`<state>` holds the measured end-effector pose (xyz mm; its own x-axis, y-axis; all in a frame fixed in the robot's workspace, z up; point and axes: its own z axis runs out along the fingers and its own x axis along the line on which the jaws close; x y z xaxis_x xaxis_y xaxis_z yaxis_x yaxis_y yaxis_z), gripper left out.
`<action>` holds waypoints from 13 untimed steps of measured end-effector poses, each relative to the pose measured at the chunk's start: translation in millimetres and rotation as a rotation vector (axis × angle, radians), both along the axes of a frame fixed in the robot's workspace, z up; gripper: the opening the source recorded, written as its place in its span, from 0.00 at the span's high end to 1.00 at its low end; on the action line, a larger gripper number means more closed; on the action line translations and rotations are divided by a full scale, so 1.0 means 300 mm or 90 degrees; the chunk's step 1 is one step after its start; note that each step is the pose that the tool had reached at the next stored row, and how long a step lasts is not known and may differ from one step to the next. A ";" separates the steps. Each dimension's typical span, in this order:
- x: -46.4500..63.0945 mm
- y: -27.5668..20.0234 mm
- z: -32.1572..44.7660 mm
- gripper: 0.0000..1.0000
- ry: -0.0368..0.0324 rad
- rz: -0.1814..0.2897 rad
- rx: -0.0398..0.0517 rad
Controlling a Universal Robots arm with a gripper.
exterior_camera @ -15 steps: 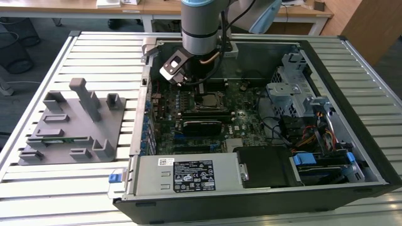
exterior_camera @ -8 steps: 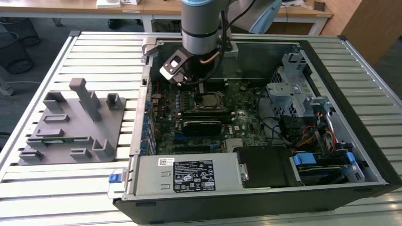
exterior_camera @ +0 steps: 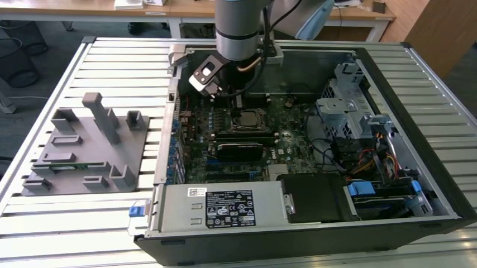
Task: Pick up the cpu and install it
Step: 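Close the cpu cover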
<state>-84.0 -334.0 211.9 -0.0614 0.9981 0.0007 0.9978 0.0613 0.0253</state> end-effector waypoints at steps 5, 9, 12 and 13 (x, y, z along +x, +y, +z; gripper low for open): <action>0.000 0.000 0.019 0.89 0.0000 0.000 -0.0001; 0.000 0.000 0.028 0.89 0.0000 0.000 0.0000; 0.000 0.000 0.033 0.89 0.0000 0.000 -0.0001; 0.000 0.000 0.035 0.89 0.0000 0.000 0.0000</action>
